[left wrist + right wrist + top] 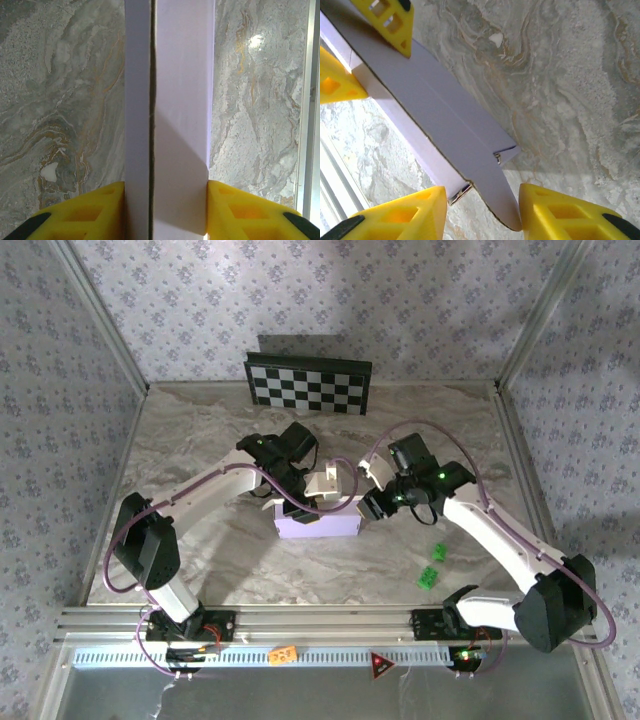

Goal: Fold the paper box

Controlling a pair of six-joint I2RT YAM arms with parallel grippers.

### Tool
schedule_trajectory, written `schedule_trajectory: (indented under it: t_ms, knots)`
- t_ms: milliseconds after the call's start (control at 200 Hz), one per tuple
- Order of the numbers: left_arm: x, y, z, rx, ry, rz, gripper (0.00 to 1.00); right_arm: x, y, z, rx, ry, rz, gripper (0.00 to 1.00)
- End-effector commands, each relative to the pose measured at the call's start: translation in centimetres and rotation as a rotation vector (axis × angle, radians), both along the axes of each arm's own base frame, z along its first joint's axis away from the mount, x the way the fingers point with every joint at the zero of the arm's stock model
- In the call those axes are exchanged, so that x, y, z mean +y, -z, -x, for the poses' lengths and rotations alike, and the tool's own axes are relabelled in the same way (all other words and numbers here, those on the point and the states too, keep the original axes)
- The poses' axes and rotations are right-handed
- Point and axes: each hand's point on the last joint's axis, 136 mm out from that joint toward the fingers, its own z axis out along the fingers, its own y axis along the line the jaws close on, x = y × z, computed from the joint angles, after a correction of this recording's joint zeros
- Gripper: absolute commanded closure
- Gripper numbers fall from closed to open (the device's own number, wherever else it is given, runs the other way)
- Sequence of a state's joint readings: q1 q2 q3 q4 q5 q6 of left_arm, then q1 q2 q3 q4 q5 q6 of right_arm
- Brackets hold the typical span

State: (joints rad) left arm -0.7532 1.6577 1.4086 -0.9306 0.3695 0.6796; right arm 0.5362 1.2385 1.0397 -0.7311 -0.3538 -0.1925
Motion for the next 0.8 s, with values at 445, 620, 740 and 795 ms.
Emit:
schedule_trajectory:
  t_ms: [445, 620, 740, 795]
  knots:
    - [1.3, 1.8, 0.0, 0.023, -0.029, -0.091, 0.61, 1.5, -1.3, 1.1, 0.040, 0.058, 0.000, 0.71]
    - [1.2, 1.9, 0.1, 0.029, -0.028, -0.088, 0.61, 1.6, -1.4, 0.2, 0.038, 0.139, -0.005, 0.75]
    - [1.1, 1.9, 0.1, 0.032, -0.031, -0.086, 0.61, 1.9, -1.3, -0.1, 0.043, 0.170, -0.018, 0.78]
    - [1.1, 1.8, 0.1, 0.032, -0.033, -0.083, 0.61, 1.9, -1.2, -0.1, 0.045, 0.179, -0.017, 0.80]
